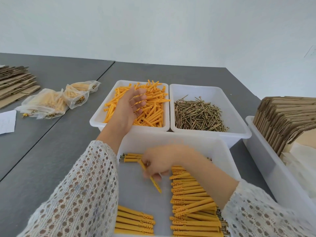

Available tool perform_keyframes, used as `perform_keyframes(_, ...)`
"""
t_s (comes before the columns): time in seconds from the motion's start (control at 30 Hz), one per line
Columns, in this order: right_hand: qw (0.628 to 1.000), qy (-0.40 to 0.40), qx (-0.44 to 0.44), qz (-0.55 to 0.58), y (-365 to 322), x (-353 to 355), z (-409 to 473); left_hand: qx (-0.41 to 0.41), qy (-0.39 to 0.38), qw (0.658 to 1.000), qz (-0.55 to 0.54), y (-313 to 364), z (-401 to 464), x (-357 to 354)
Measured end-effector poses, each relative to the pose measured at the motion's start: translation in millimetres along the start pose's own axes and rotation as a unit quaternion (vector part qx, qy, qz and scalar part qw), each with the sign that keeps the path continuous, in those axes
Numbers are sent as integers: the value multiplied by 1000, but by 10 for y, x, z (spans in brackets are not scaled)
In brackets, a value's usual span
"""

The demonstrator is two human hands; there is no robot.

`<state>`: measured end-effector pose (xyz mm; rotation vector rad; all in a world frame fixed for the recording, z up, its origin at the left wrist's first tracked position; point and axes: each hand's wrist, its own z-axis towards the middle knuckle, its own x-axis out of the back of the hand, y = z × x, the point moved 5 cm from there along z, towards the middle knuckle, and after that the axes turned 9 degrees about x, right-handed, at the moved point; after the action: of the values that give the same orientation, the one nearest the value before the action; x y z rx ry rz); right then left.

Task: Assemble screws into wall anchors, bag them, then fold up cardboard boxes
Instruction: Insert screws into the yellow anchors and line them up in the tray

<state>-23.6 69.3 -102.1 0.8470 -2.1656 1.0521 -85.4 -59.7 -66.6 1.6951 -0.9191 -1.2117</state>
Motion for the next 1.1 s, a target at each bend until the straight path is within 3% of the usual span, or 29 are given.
perform_keyframes(0.07, 995, 4, -28, -93, -39, -137, 108, -5, 2, 1000, 3, 1, 2, -8)
perform_keyframes(0.2, 968, 108, -1, -226, -198, -178, 292, -7, 3, 1000, 11, -5, 3, -25)
perform_keyframes(0.43, 940, 225, 38, -253, -153, -88, 385, -11, 17, 999, 34, -6, 1, -48)
perform_keyframes(0.6, 929, 254, 28, -267, -117, -91, 453, -15, 46, 996, 79, -16, 47, -46)
perform_keyframes(0.7, 924, 247, -2, -291, -127, -57, 445, -69, 80, 980, 171, -31, 52, -46)
perform_keyframes(0.83, 968, 148, -59, -193, -104, 57, 286, -200, 147, 905, 347, -33, -16, -81)
perform_keyframes(0.9, 992, 102, -58, -56, -34, 226, 45, -266, 172, 859, 402, -18, -73, -153)
perform_keyframes(0.93, 992, 121, -39, 20, -3, 353, -103, -291, 179, 832, 437, -32, -86, -191)
perform_keyframes(1.0, 952, 279, 7, 128, 120, 676, -391, -286, 215, 769, 530, -91, -80, -225)
perform_keyframes(1.07, 858, 503, -14, 102, 416, 904, -657, -189, 236, 703, 644, -186, -25, -196)
perform_keyframes(1.1, 815, 574, -56, 63, 591, 914, -753, -127, 221, 677, 690, -227, 14, -177)
